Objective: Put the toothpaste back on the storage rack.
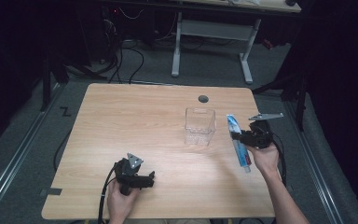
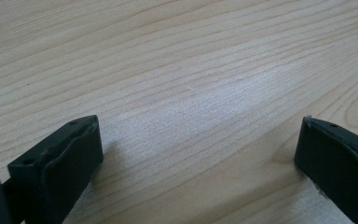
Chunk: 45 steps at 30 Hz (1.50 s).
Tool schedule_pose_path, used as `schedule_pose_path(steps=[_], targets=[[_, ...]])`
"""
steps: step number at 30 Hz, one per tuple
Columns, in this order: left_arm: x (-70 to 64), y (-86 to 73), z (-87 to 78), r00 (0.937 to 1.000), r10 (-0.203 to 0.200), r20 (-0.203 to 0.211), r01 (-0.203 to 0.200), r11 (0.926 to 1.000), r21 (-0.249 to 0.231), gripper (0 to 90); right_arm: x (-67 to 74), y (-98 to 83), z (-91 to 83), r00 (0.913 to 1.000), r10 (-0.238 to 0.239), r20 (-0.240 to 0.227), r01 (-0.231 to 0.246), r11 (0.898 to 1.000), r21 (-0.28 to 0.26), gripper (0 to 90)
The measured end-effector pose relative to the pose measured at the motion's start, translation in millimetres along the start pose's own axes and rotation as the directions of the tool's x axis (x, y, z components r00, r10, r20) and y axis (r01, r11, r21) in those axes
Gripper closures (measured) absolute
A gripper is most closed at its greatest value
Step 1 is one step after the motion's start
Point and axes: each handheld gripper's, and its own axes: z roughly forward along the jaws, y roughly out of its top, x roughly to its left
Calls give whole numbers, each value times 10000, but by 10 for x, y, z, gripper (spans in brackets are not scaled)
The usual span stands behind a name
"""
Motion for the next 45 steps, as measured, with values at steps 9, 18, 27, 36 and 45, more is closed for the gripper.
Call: schedule_pose_path(steps=[9, 18, 27, 36, 45], targets=[[-1, 0, 0, 10000, 5, 10, -5, 10000, -15, 12, 91, 65, -35, 9995, -318, -44, 318, 9994, -120, 718], [-2, -1, 0, 10000, 12, 10, -12, 10000, -35, 16, 149, 117, -79, 9988, -478, -133, 475, 9985, -280, 717], [-2, -1, 1, 10000, 18, 5, -18, 10000, -41, 16, 179, 181, -152, 9981, -534, -318, 512, 9966, -652, 716], [-3, -1, 1, 10000, 21, 5, -21, 10000, -44, 16, 208, 228, -179, 9973, -599, -435, 561, 9949, -834, 715], [-4, -1, 0, 10000, 17, 9, -17, 10000, -43, 18, 260, 311, -186, 9953, -797, -543, 739, 9921, -1010, 715]])
